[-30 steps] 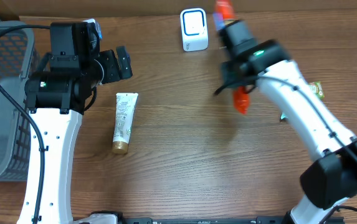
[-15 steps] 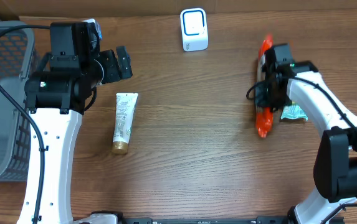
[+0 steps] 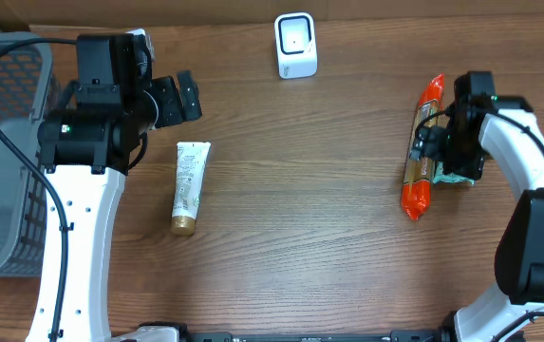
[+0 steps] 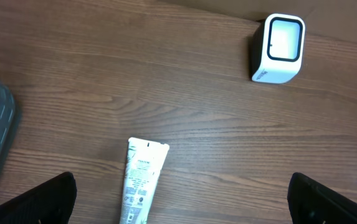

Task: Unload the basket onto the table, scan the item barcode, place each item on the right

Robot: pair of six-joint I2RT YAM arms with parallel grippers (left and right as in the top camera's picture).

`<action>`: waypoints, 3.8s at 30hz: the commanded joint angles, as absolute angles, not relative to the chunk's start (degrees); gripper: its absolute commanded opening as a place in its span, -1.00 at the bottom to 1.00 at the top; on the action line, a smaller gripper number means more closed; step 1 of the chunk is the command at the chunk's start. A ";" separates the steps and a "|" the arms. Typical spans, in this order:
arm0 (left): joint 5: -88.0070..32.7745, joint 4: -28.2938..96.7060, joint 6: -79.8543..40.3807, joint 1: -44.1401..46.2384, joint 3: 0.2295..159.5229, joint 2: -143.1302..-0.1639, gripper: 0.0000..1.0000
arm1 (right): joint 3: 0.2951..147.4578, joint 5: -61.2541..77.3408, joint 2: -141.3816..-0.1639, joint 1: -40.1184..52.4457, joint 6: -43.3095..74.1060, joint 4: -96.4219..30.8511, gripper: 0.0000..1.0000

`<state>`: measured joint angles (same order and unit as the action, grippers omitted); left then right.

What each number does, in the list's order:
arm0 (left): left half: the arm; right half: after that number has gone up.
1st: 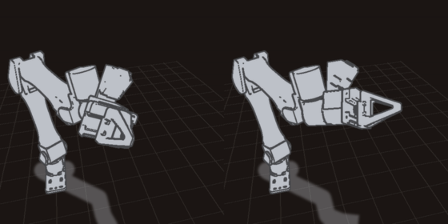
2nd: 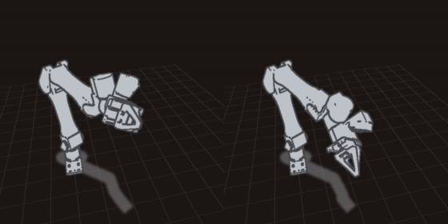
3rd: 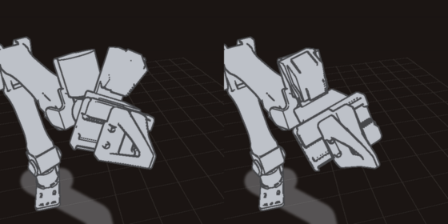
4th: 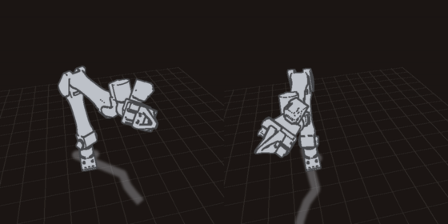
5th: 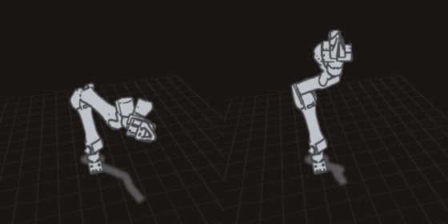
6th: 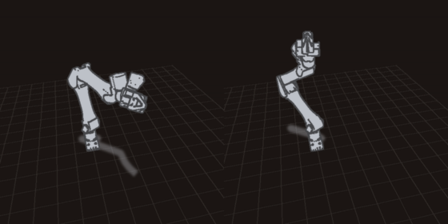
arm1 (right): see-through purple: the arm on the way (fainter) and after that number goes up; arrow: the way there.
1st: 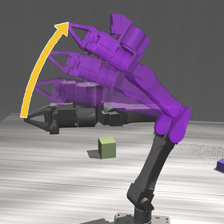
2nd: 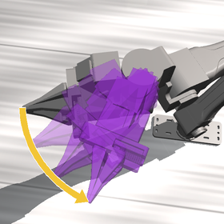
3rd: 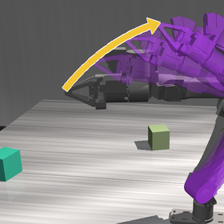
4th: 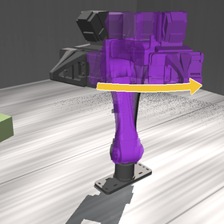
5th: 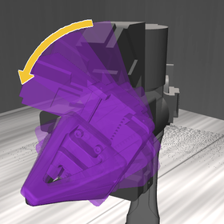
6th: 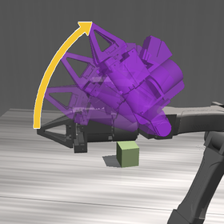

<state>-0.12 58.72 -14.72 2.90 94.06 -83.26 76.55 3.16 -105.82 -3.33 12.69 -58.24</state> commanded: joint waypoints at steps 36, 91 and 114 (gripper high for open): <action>0.60 58.70 -15.44 3.03 94.54 -83.24 0.99 | 99.24 27.46 -126.93 43.27 20.32 -25.50 1.00; 0.62 58.70 -15.44 3.03 94.54 -83.24 0.99 | 120.95 11.31 -137.01 34.41 14.52 -69.71 -0.76; 0.60 58.70 -15.44 3.03 94.54 -83.24 0.99 | 128.55 3.70 -136.94 32.84 8.86 -81.52 0.08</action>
<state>-0.10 58.76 -14.72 2.90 94.06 -83.29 123.02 4.29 -137.40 33.30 9.69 -80.64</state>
